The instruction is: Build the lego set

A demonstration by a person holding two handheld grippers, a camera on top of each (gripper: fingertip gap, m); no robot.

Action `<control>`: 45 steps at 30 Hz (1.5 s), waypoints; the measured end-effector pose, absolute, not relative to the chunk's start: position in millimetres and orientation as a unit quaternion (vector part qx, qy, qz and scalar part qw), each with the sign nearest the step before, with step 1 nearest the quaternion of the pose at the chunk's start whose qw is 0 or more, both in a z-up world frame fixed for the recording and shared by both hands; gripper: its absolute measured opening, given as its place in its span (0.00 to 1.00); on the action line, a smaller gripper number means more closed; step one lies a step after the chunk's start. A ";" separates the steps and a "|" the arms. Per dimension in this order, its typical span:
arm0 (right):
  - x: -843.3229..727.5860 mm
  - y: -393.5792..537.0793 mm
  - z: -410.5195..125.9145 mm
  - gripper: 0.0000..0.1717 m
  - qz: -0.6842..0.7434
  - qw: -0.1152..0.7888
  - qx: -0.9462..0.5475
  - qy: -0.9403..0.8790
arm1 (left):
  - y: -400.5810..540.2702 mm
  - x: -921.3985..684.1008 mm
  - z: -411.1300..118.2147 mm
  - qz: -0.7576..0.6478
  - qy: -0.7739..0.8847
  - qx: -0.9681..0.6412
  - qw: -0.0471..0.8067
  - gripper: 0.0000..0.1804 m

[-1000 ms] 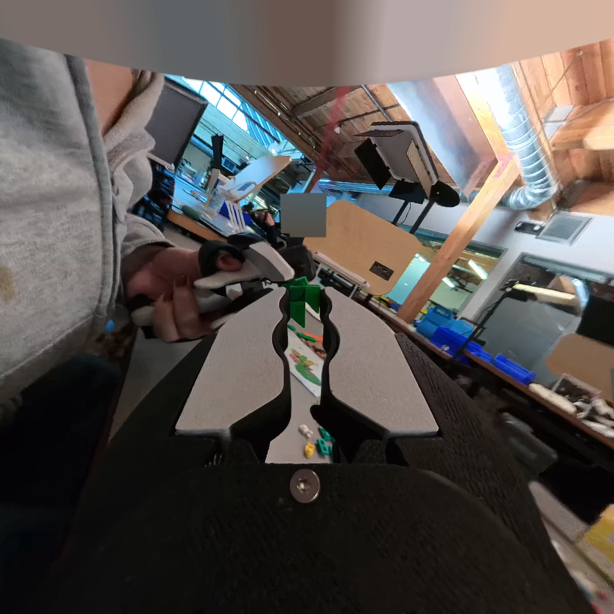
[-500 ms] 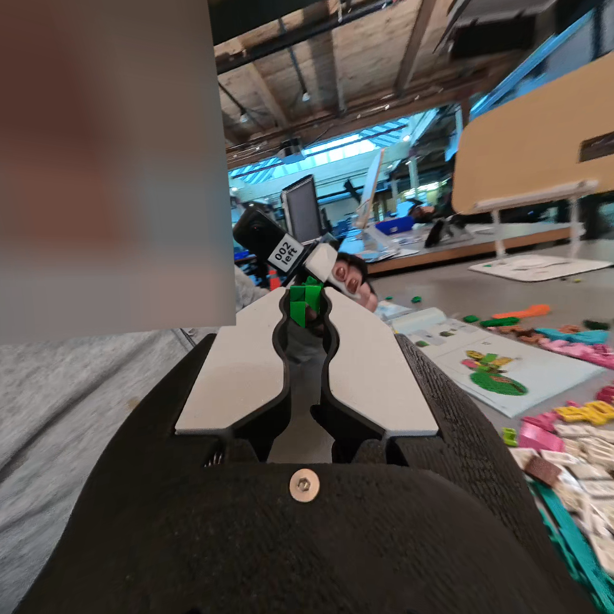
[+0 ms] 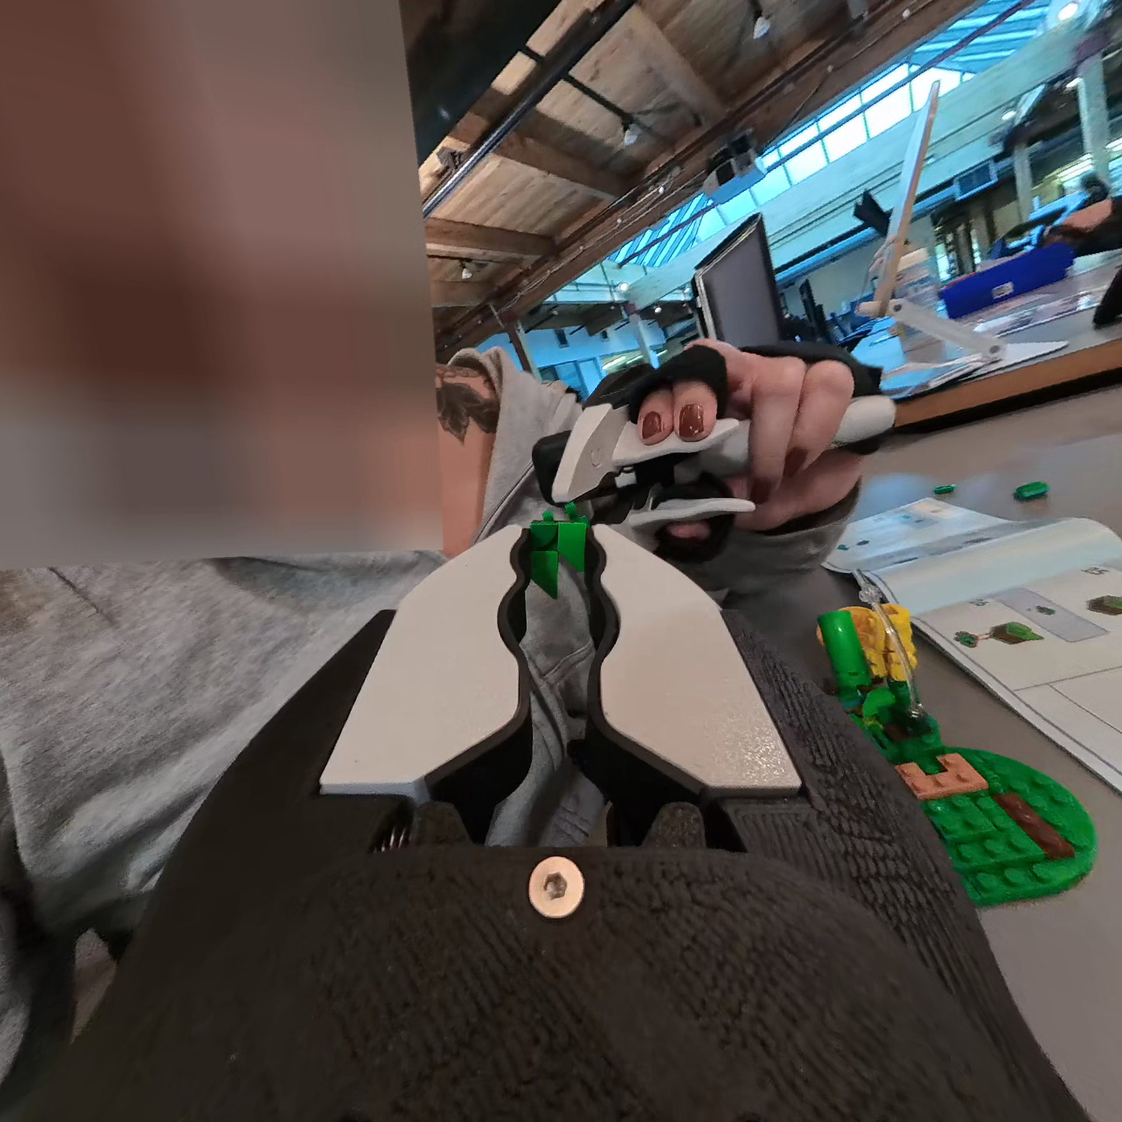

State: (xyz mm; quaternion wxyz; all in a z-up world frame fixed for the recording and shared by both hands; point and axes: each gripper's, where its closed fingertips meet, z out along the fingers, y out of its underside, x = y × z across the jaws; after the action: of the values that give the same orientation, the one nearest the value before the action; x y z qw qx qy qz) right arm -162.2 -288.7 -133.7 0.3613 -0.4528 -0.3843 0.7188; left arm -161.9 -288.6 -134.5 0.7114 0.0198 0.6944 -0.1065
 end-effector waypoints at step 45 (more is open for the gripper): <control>-149.8 -257.9 -147.3 0.08 0.714 0.413 -0.480 -0.298 | -258.2 -144.2 -146.1 -0.221 0.696 -0.066 0.680 0.07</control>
State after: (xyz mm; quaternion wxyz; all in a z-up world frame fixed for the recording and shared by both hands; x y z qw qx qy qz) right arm -149.8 -257.9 -147.3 0.4133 -0.4803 -0.2980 0.7139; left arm -144.2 -258.2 -146.1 0.6800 -0.0662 0.6961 -0.2206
